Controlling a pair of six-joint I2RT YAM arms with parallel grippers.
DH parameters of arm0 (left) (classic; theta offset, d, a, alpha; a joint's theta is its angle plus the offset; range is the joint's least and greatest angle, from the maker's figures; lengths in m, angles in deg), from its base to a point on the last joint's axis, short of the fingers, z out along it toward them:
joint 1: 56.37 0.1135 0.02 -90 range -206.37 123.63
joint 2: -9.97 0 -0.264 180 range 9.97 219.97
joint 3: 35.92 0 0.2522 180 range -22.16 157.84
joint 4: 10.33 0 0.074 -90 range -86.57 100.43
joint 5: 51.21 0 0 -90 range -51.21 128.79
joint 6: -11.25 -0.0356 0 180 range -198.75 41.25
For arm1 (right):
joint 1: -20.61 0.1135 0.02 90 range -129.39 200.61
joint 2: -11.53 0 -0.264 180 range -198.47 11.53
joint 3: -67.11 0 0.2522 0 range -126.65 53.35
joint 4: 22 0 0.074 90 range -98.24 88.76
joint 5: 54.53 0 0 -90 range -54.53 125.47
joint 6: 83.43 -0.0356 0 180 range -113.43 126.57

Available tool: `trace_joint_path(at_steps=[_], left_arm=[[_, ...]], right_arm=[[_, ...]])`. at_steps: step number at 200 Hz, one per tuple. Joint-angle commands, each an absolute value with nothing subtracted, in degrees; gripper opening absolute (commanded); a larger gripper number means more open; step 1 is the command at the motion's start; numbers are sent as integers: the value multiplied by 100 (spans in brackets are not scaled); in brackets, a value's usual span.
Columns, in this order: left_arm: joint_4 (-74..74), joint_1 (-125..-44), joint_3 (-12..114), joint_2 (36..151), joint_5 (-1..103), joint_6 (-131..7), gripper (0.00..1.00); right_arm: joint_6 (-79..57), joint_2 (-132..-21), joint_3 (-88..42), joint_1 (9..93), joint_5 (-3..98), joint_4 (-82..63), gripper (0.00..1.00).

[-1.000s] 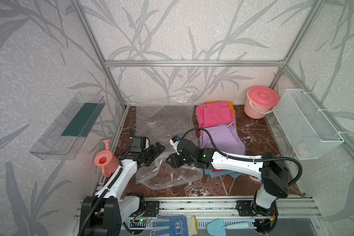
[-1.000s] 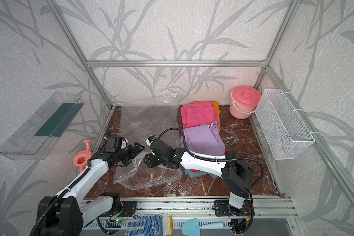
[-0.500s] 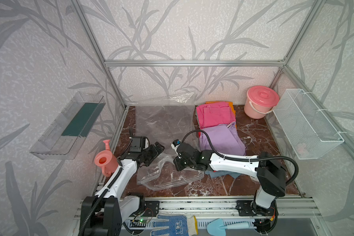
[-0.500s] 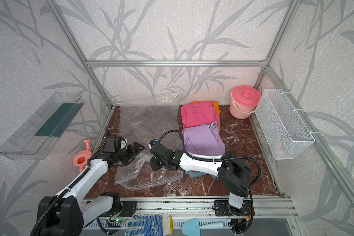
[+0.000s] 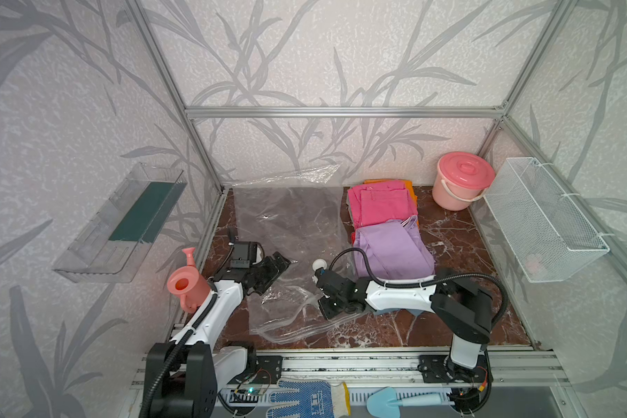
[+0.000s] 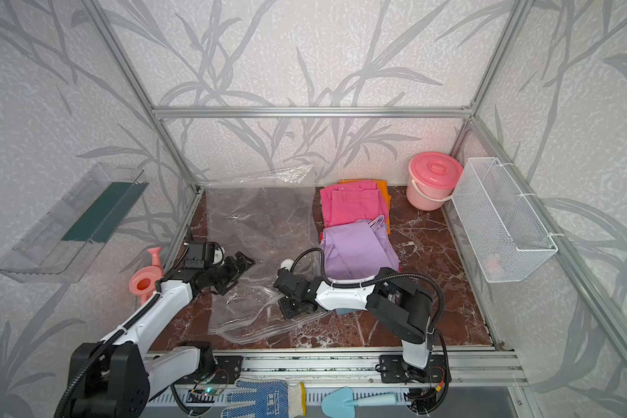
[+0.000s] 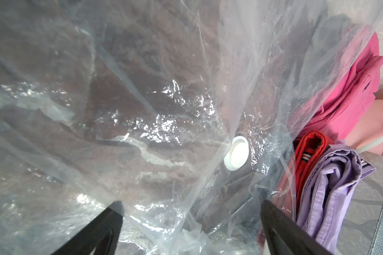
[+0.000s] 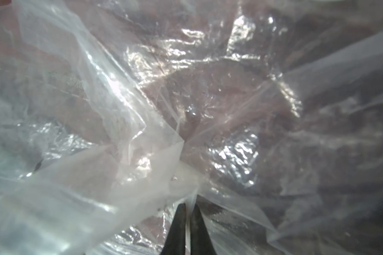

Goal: Take the trousers out of the vacuum bag
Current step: Adjust the vacuum bag at the center of the board.

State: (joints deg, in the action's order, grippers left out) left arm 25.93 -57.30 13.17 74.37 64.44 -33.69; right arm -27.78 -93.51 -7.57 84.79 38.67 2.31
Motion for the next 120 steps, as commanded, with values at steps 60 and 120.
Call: trace_joint_path(at_steps=[60,120], left_arm=[[2544,-5665,1547,7501,6431,-3403,97],[2376,-5637,1450,7584,6350,-3319,97]], right_arm=[[-2525,-7951,-1272,8464,3510,500,55],[-2534,-9280,-2598,8481,3790,202,46]])
